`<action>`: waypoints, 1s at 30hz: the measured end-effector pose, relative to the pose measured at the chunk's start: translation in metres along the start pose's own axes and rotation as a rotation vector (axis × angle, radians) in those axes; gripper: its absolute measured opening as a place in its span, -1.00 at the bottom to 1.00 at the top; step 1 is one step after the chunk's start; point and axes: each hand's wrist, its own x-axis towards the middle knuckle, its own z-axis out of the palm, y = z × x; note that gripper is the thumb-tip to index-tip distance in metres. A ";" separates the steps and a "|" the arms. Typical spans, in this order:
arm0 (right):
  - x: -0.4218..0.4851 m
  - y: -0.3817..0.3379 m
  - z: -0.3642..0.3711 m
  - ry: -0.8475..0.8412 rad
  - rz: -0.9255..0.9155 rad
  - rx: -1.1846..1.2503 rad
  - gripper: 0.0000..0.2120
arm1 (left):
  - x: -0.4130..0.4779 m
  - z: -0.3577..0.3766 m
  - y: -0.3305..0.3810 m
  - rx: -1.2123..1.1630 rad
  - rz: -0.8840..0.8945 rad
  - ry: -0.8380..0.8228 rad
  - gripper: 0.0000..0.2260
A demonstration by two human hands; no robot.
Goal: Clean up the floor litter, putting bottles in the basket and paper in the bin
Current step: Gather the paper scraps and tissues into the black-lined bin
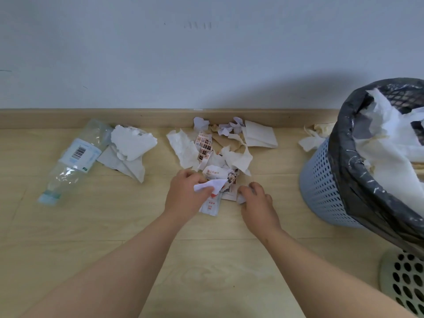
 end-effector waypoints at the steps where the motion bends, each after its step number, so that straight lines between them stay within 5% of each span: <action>1: -0.002 0.002 0.001 0.019 0.000 0.014 -0.66 | 0.005 0.002 0.005 0.056 0.056 0.005 -0.95; 5: -0.007 0.014 0.005 0.065 -0.021 0.010 -0.87 | 0.011 0.022 0.017 0.164 0.134 -0.148 -0.85; 11: -0.015 0.022 0.005 0.021 -0.010 0.014 -0.88 | -0.004 0.037 0.001 0.451 0.172 -0.209 -0.77; 22: -0.039 0.032 -0.003 -0.165 0.132 0.085 -0.86 | -0.019 -0.004 0.002 0.239 0.078 -0.270 -0.94; 25: -0.046 0.033 -0.010 -0.130 0.152 0.091 -0.74 | -0.021 -0.013 0.013 0.149 0.020 -0.258 -0.92; 30: -0.044 0.018 -0.030 0.010 0.171 0.234 -0.89 | -0.023 -0.026 0.030 0.030 -0.038 -0.190 -0.95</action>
